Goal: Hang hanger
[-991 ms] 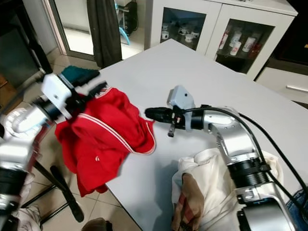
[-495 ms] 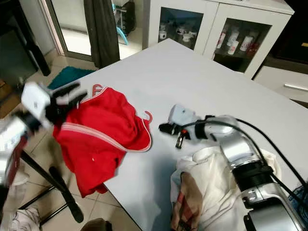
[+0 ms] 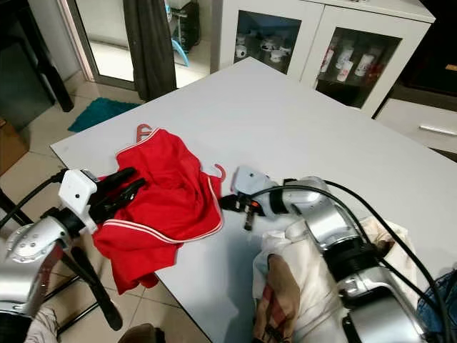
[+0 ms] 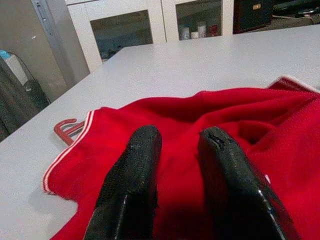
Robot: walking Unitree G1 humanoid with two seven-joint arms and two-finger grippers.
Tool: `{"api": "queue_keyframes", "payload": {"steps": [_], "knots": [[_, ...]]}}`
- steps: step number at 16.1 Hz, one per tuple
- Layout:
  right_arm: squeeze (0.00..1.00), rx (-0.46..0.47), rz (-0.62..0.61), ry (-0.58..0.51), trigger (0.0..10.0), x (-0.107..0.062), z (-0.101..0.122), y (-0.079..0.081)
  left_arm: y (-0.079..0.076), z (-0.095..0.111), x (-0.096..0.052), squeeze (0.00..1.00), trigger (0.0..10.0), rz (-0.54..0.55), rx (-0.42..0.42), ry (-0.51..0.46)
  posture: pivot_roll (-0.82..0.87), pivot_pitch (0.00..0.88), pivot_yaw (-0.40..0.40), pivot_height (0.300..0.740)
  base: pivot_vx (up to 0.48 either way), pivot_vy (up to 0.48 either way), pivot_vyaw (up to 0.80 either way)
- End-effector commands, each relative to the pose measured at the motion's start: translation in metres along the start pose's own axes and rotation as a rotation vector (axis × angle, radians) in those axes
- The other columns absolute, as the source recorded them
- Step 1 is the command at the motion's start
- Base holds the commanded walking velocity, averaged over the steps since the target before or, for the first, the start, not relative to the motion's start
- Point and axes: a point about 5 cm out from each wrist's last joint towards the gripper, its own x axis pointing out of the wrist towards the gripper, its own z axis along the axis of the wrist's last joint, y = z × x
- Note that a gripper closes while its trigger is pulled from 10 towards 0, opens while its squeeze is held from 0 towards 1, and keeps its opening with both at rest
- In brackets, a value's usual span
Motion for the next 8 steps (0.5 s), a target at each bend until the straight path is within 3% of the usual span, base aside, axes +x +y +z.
{"api": "queue_keyframes", "payload": {"steps": [1,3,4,5,6,8], "knots": [[0.00,-0.030,-0.068,-0.098,10.0,-0.011,0.021,-0.016,-0.001,0.000,0.001,0.00,10.0,0.006,0.001,-0.005,0.14,0.055,-0.043,0.740,0.000,0.000,0.00],[0.00,-0.030,-0.087,-0.232,10.0,-0.021,0.045,-0.023,0.000,0.005,0.003,0.00,10.0,0.014,-0.022,-0.042,0.13,0.057,-0.044,0.740,0.000,0.000,0.00],[0.13,-0.034,-0.063,-0.274,10.0,-0.022,0.054,-0.020,0.000,0.010,0.004,0.00,10.0,0.008,-0.041,-0.068,0.13,0.056,-0.044,0.740,0.000,0.000,0.00],[0.52,-0.042,-0.033,-0.294,10.0,-0.022,0.059,-0.016,0.000,0.014,0.005,0.80,10.0,0.002,-0.065,-0.093,0.13,0.055,-0.045,0.740,0.000,0.000,0.00],[0.51,-0.053,-0.003,-0.306,10.0,-0.021,0.062,-0.010,0.001,0.022,0.006,1.00,10.0,0.001,-0.110,-0.136,0.13,0.055,-0.046,0.740,0.000,0.000,0.00],[0.45,-0.024,0.048,-0.359,10.0,-0.020,0.070,-0.003,0.002,0.031,0.007,1.00,10.0,-0.024,-0.180,-0.175,0.13,0.055,-0.046,0.740,0.000,0.000,0.00]]}}
